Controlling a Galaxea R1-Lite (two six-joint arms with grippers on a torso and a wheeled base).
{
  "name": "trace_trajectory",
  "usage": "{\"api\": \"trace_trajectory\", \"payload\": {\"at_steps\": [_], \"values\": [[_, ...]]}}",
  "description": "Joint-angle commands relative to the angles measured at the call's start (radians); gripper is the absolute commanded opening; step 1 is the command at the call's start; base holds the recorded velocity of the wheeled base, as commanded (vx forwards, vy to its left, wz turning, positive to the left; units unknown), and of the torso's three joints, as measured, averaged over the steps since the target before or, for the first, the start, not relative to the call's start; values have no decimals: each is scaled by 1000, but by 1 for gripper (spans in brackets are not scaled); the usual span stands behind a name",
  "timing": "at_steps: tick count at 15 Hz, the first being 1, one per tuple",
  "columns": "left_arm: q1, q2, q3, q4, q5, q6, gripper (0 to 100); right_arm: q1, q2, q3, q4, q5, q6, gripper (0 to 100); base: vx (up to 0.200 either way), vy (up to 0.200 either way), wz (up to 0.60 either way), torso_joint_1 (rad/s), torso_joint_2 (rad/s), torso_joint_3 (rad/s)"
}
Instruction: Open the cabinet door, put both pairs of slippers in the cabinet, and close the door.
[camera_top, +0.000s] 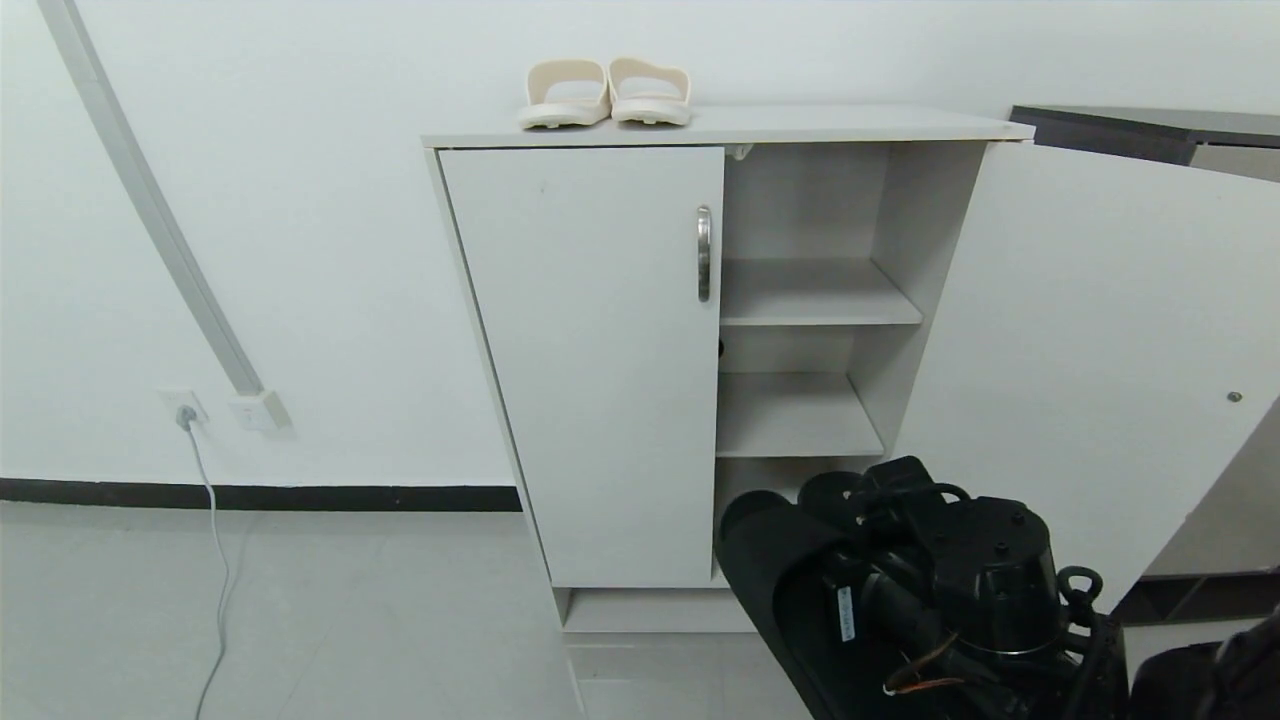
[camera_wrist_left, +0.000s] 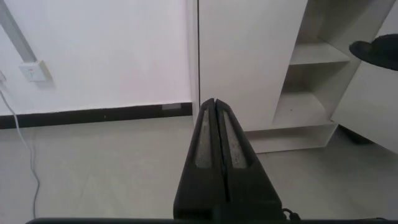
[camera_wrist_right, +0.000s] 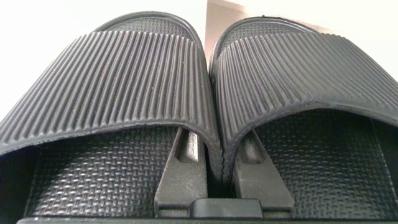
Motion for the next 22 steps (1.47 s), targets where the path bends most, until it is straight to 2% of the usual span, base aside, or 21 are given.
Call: {"api": "trace_trajectory", "payload": {"at_steps": [1, 4, 6, 7, 10, 17, 22], "values": [[0, -3, 0, 0, -1, -1, 0, 5, 70, -85, -51, -74, -2, 0, 0, 0, 0, 0, 0, 0], [0, -3, 0, 0, -2, -2, 0, 40, 136, -199, -47, -209, -2, 0, 0, 0, 0, 0, 0, 0], [0, -3, 0, 0, -2, -2, 0, 63, 176, -326, 85, -353, 10, 0, 0, 0, 0, 0, 0, 0], [0, -3, 0, 0, -2, -2, 0, 62, 185, -386, 147, -390, 47, 0, 0, 0, 0, 0, 0, 0], [0, -3, 0, 0, -2, -2, 0, 34, 187, -443, 248, -402, 128, 0, 0, 0, 0, 0, 0, 0], [0, -3, 0, 0, -2, -2, 0, 23, 191, -435, 248, -402, 130, 0, 0, 0, 0, 0, 0, 0], [0, -1, 0, 1, -2, -1, 0, 23, 191, -424, 246, -402, 130, 0, 0, -200, 0, 5, 2, 1]]}}
